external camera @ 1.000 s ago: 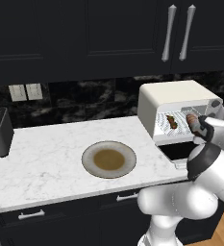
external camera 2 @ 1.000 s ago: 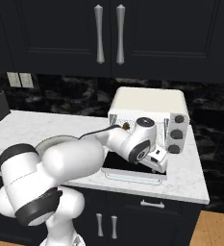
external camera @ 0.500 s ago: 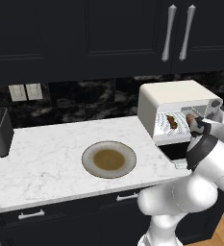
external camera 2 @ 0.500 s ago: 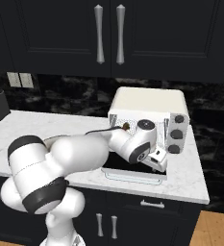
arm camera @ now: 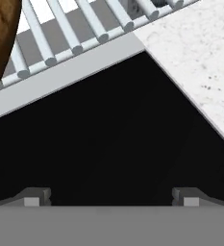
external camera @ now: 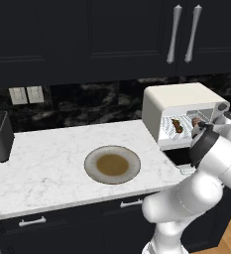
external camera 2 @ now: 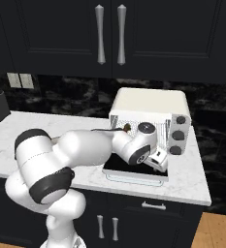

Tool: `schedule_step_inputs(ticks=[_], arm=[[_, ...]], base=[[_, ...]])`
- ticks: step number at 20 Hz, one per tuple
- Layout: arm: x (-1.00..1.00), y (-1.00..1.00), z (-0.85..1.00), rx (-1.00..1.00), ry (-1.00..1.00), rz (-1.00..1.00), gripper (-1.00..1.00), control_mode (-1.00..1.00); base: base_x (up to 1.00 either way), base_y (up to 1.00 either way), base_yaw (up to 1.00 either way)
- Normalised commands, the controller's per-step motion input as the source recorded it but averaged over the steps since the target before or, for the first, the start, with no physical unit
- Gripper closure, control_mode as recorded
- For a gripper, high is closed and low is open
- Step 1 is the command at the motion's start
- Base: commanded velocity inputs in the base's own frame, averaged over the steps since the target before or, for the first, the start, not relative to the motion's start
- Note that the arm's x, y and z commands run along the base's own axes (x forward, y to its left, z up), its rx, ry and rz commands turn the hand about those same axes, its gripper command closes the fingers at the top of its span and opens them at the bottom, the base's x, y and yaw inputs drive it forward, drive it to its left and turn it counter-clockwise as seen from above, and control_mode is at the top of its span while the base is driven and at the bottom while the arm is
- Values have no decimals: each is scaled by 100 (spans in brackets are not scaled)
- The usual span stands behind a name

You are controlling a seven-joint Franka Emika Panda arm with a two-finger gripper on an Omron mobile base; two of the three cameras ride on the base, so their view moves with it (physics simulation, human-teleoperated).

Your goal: Pick up the kebab skewer and baguette bread, and place them inside the toaster oven. Close the toaster oven door and start by setting the timer.

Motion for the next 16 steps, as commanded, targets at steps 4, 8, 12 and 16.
schedule_step_inputs(ticks=[4, 8, 12, 16], arm=[[30, 0, -3, 0, 0, -3, -100, -100], [27, 0, -2, 0, 0, -4, -100, -100], [22, 0, -4, 0, 0, -3, -100, -100], [21, 0, -3, 0, 0, -3, -100, -100]], base=[[0, 0, 0], [0, 0, 0], [0, 0, 0], [0, 0, 0]])
